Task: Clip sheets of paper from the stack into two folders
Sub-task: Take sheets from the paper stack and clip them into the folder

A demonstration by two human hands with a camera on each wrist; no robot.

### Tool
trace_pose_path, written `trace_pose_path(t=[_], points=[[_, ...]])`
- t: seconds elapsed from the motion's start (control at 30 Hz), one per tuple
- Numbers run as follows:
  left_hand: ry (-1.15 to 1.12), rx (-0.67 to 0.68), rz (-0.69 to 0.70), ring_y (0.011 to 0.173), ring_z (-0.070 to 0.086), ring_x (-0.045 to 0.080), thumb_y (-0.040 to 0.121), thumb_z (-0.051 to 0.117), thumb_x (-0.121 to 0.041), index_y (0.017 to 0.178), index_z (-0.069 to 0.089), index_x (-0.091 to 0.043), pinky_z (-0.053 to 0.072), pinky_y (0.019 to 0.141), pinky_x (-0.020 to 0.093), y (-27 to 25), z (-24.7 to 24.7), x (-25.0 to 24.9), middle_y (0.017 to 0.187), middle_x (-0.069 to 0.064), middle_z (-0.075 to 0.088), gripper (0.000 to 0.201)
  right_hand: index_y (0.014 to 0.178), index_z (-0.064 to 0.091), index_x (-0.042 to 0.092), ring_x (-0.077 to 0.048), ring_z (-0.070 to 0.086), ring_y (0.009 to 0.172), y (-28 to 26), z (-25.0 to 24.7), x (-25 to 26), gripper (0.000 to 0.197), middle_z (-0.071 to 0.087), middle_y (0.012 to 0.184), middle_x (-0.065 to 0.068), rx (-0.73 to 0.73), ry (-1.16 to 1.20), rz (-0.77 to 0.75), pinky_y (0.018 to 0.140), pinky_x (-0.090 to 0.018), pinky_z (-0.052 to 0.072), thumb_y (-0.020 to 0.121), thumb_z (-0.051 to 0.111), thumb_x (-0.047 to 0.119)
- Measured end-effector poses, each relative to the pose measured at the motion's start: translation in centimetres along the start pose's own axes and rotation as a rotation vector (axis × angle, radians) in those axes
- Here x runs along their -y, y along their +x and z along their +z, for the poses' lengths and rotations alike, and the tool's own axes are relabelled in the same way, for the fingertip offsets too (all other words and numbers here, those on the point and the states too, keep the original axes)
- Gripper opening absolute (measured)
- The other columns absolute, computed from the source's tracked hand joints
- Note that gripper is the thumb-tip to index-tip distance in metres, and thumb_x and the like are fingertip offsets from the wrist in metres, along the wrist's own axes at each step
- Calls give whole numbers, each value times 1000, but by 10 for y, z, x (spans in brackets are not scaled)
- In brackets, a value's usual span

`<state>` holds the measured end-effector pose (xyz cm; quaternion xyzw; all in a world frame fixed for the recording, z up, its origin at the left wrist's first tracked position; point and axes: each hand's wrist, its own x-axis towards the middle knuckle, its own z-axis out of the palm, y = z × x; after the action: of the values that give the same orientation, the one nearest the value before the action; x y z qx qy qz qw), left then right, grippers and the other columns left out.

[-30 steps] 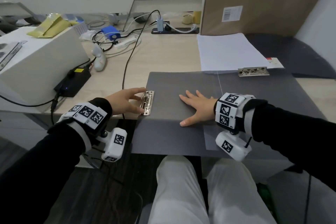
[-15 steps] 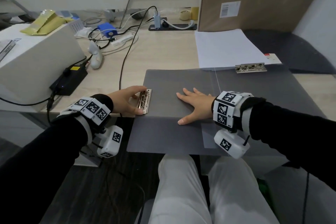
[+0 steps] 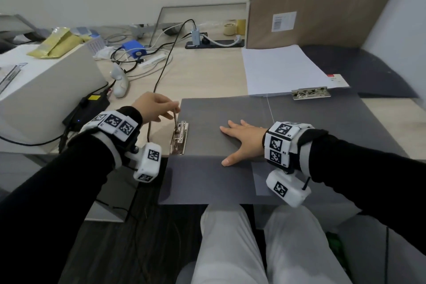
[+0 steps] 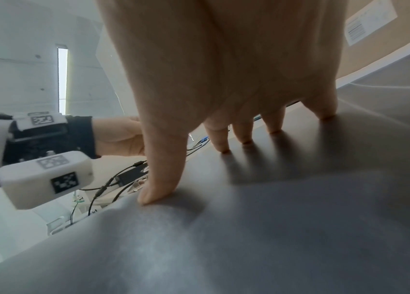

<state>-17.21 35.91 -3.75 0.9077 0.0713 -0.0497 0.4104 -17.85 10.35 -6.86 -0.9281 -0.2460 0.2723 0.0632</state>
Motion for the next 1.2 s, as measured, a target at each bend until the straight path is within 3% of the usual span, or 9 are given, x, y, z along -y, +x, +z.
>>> trace_pose_path(t=[0.07,0.13,0.23,0.37,0.47,0.57,0.8,0.97,1.2], points=[[59,-31,-48,47,63,-6,91,59,-27,74,68,-15,46,45,11,14,1,-3,77,-1,67,22,152,-1,32,-26,-11,149,-3,1,5,108,-8,161,6,8,9,-4,118,-50,5,72,64,66],[126,-24,-129,39,60,-3,90,61,-24,70,65,-11,47,40,9,26,5,-4,69,3,64,24,153,-1,31,-27,-12,149,-6,3,11,107,-9,161,6,10,12,-7,118,-51,5,74,64,64],[232,-4,-223,53,60,11,88,64,-22,68,64,-8,50,49,19,36,13,-1,65,5,63,25,153,-2,30,-27,-13,148,-8,7,21,108,-11,161,5,12,21,-7,117,-51,4,74,64,62],[277,36,-261,66,60,16,87,65,-22,80,65,-7,46,56,21,38,11,0,75,6,65,17,153,-1,28,-24,-17,148,-9,5,23,105,-10,161,7,-30,110,-20,117,-52,1,77,62,62],[352,-1,-199,82,58,22,88,63,-24,104,68,-2,48,70,26,37,5,-14,97,14,68,27,153,2,30,-20,-16,148,-19,-10,7,96,-9,161,10,-63,154,-19,117,-57,-2,80,54,65],[408,-35,-43,91,52,19,90,57,-21,113,67,-4,39,81,25,29,14,-44,109,12,66,30,153,7,32,-22,-12,149,-35,-28,-32,91,-6,161,8,-84,172,64,120,-50,1,82,54,63],[384,255,132,129,48,23,92,57,-28,133,54,-12,33,105,25,21,95,-101,139,8,52,44,153,0,31,-32,-18,146,-73,-22,-126,93,-11,161,5,-31,164,366,119,-46,-2,84,58,55],[438,379,158,140,34,23,92,54,-35,145,37,-20,25,113,29,23,139,-125,154,5,33,58,152,-7,30,-33,-17,146,-83,-5,-130,97,-15,160,5,11,189,352,119,-46,0,84,56,58],[490,424,225,142,31,21,93,54,-34,147,34,-20,22,114,26,26,165,-138,156,3,30,59,153,1,28,-33,-11,148,-90,-1,-126,90,-8,162,3,-21,196,318,119,-42,3,87,55,53]])
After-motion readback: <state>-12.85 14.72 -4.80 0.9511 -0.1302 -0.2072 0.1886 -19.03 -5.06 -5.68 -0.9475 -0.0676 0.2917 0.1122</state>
